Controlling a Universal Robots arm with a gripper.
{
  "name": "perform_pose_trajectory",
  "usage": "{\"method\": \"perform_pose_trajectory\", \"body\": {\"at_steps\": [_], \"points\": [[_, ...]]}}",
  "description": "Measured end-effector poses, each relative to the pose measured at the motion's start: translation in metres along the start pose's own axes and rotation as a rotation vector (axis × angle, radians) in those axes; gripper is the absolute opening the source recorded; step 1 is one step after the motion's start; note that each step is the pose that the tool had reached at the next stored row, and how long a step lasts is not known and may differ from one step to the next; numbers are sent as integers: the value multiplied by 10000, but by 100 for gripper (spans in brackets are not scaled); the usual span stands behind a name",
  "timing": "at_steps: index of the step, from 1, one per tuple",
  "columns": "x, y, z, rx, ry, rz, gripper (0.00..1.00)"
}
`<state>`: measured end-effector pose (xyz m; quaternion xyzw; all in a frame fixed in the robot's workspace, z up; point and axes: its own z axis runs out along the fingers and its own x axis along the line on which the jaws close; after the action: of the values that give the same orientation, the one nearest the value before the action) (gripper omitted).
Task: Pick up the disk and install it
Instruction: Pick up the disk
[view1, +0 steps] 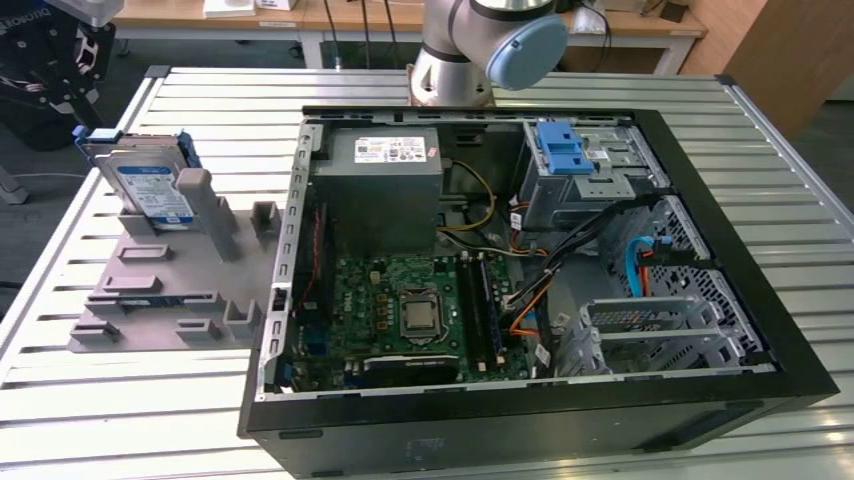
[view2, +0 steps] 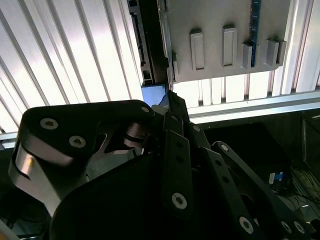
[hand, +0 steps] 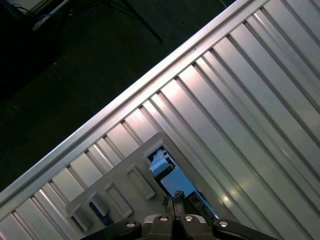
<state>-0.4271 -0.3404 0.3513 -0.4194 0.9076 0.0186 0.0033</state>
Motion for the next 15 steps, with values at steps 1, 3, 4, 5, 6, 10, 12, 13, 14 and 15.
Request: {"method": "perform_pose_trajectory", "body": {"at_steps": [1, 3, 4, 5, 6, 10, 12, 13, 14, 15], "points": [[0, 0, 0, 0, 1, -24, 11], [0, 0, 0, -2, 3, -102, 11], [0, 0, 0, -3, 4, -148, 11], [0, 0, 0, -4, 6, -194, 11], [0, 0, 0, -5, 7, -238, 11], [0, 0, 0, -9, 13, -421, 11], [0, 0, 0, -11, 16, -523, 11], [0, 0, 0, -12, 18, -578, 11], [0, 0, 0, -13, 19, -633, 11], [0, 0, 0, -15, 21, -685, 11]]}}
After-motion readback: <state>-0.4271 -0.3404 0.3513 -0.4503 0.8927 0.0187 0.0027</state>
